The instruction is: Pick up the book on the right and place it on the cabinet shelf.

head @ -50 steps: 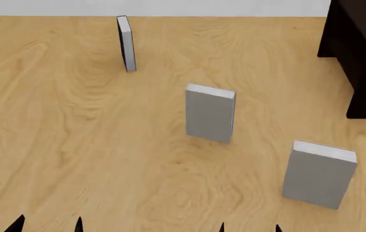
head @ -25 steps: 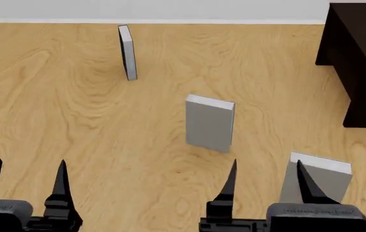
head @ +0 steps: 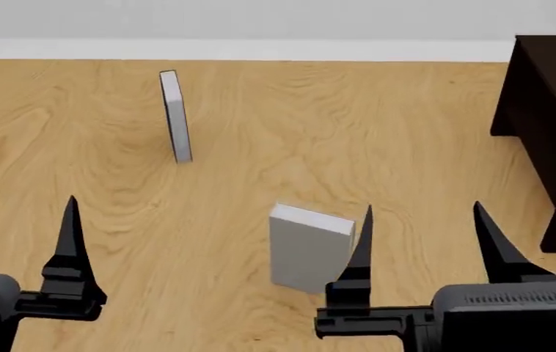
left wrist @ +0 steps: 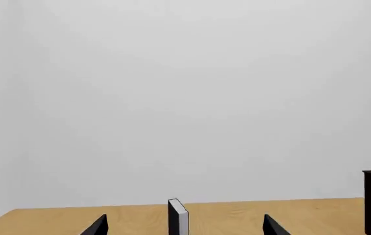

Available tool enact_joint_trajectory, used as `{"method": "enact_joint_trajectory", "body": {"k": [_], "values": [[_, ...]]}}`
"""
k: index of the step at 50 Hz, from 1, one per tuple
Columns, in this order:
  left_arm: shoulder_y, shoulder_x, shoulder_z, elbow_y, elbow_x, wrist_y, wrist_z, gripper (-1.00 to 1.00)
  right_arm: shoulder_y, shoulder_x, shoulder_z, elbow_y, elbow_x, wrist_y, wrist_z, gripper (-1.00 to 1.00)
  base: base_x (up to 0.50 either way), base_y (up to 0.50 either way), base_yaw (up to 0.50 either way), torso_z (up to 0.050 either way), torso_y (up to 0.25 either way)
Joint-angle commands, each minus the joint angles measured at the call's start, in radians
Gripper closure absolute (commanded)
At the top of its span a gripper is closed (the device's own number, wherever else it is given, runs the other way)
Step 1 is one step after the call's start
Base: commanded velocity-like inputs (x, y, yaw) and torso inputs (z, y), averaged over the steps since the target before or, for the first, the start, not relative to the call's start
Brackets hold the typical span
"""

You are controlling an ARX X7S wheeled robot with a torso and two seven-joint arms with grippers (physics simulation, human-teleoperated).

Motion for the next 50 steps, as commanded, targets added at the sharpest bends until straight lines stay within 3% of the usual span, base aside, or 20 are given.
{"method": "enact_joint_trajectory", "body": {"k": [1,6,36,50], "values": [[-0.003,-0.012,0.01,0.004,-0.009,0.008,-0.006,-1.0,-0.013,0.029,0.028,-0.067,0.032,0.054,0.009,-1.0,0.5,-0.17,0.0,0.05,0.0],[-0.005,-0.014,0.01,0.015,-0.017,-0.019,-0.014,-1.0,-0.016,0.037,0.031,-0.076,0.039,0.068,0.01,-1.0,0.5,-0.18,0.0,0.042,0.0],[-0.015,-0.03,0.03,-0.019,-0.015,0.023,-0.045,-1.0,-0.017,0.065,0.027,-0.095,0.069,0.107,0.014,-1.0,0.5,-0.23,0.0,0.0,0.001],[-0.017,-0.039,0.029,-0.016,-0.029,0.025,-0.055,-1.0,0.002,0.044,0.034,-0.064,0.099,0.139,0.032,-1.0,0.5,-0.04,0.0,0.0,0.001]]}}
